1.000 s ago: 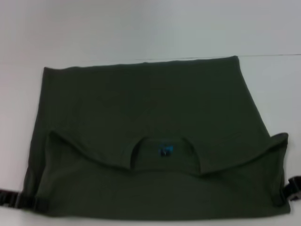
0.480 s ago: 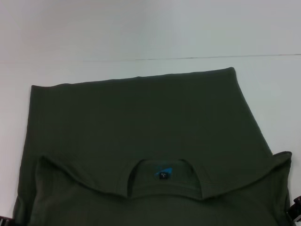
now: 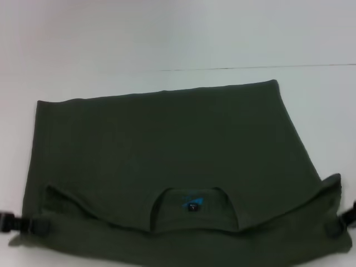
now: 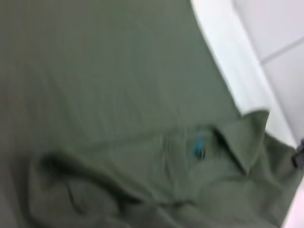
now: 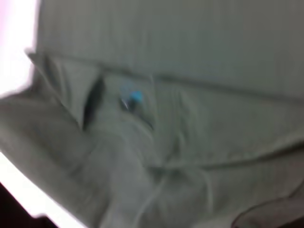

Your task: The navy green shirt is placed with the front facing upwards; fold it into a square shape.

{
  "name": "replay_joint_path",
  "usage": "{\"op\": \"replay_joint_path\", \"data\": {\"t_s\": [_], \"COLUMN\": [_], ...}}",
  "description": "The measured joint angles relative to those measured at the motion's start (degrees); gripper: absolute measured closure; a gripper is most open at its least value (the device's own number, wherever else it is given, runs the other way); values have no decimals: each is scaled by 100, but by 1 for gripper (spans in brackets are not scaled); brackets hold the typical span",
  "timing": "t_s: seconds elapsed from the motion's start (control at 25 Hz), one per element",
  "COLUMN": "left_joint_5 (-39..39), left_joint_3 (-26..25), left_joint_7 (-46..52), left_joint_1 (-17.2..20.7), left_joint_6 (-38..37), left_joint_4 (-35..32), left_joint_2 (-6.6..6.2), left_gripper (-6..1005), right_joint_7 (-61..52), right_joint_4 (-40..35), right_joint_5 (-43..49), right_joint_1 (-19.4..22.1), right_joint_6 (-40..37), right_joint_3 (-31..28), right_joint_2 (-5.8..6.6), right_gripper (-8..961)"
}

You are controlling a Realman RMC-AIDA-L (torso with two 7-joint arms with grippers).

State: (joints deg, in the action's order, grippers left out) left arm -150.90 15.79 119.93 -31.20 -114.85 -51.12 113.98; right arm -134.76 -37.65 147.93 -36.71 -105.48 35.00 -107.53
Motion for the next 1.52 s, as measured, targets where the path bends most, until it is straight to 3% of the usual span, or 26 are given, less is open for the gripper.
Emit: {"op": "replay_joint_path", "data": {"t_s": [0.24,0.52,0.68,0.8,0.84,0.88,0.96,1.0,1.04,1.16,1.2,1.52], "left_joint_5": [584,1486,1940,2317,2317,2518,2662,2662,2888,3237,3331,4053], "left_joint_3": [-747,-778,-753,-739,-739,-729,-722,-722,-719,-718,-718,-718], "left_joint_7": [40,98,-47,-363,-363,-613,-829,-829,-1112,-1420,-1495,-2161], "left_joint_1": [-131,-168,-176,-187,-187,-227,-278,-278,-329,-341,-345,-467], "left_joint_6": [188,1293,2118,2617,2617,2916,3269,3269,3740,4194,4308,5104], "left_joint_4": [65,595,886,1050,1050,1177,1271,1271,1376,1487,1519,2048], "left_joint_2": [-179,-141,23,206,206,338,462,462,648,806,840,908], "left_gripper": [856,849,845,842,841,840,838,837,836,833,832,824], "right_joint_7": [-38,-103,124,408,495,613,804,903,985,1255,1451,1888], "right_joint_4": [-70,372,557,528,523,525,547,561,566,571,577,712], "right_joint_5": [-567,-1369,-1807,-2160,-2273,-2405,-2604,-2704,-2801,-3156,-3410,-3697], "right_joint_1": [-27,-103,-129,-103,-94,-89,-85,-85,-84,-79,-78,-251], "right_joint_6": [250,1647,2418,2940,3100,3265,3488,3594,3697,4004,4216,5050], "right_joint_3": [-714,-865,-867,-873,-869,-862,-854,-854,-855,-860,-851,-823], "right_joint_2": [154,95,-134,-421,-492,-580,-679,-732,-782,-925,-1007,-1195], "right_gripper": [921,920,920,920,920,920,920,920,920,920,921,921]}}
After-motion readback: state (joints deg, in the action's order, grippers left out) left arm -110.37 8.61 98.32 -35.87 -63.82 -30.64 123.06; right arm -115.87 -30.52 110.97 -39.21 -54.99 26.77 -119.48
